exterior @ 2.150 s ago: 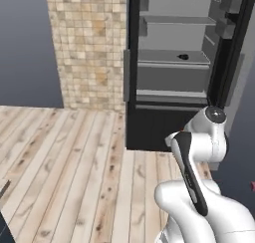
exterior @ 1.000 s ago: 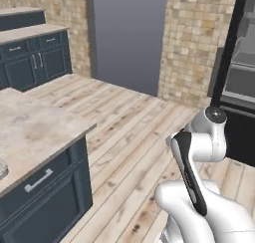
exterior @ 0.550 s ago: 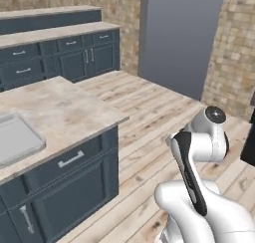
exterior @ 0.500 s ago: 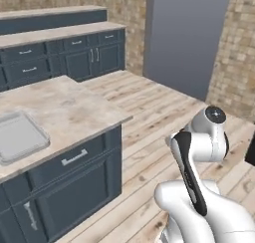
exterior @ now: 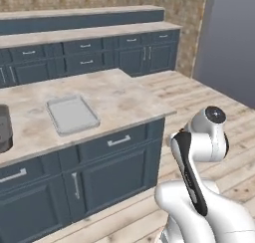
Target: Place one eggplant and one chicken drumstick in each tupperware on the nearby counter, to pack two identical lunches.
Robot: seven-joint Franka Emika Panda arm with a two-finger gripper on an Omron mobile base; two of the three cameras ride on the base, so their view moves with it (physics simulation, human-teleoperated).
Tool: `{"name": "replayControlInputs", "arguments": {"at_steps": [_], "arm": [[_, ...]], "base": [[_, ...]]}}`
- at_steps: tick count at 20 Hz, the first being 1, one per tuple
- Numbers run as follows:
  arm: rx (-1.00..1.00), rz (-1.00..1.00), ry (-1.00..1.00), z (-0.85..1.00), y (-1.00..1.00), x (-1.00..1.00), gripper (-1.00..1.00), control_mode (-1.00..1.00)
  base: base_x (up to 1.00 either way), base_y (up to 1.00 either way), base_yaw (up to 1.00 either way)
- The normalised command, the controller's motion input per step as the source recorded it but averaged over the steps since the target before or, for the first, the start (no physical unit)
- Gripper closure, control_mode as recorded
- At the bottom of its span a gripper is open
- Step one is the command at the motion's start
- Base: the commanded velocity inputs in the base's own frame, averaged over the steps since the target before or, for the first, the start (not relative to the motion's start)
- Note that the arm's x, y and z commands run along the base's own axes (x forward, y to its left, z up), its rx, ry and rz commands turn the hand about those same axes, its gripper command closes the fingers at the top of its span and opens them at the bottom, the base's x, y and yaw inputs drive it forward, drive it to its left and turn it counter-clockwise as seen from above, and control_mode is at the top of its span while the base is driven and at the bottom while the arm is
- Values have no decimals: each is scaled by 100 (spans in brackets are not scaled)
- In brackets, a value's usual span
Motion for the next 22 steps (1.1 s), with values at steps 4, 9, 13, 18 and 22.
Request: {"name": "replayControlInputs", "arguments": {"at_steps": [4, 9, 13, 18, 22], "arm": [[0, 0, 0, 0, 0, 0, 100, 100], [0, 0, 0, 0, 0, 0, 100, 100], [0, 0, 0, 0, 0, 0, 100, 100], [0, 0, 0, 0, 0, 0, 100, 100], [0, 0, 0, 0, 0, 0, 100, 100]], "base": [[0, 71, 39], [6, 75, 31], [24, 50, 11], [42, 6, 0], [60, -4, 0]]}}
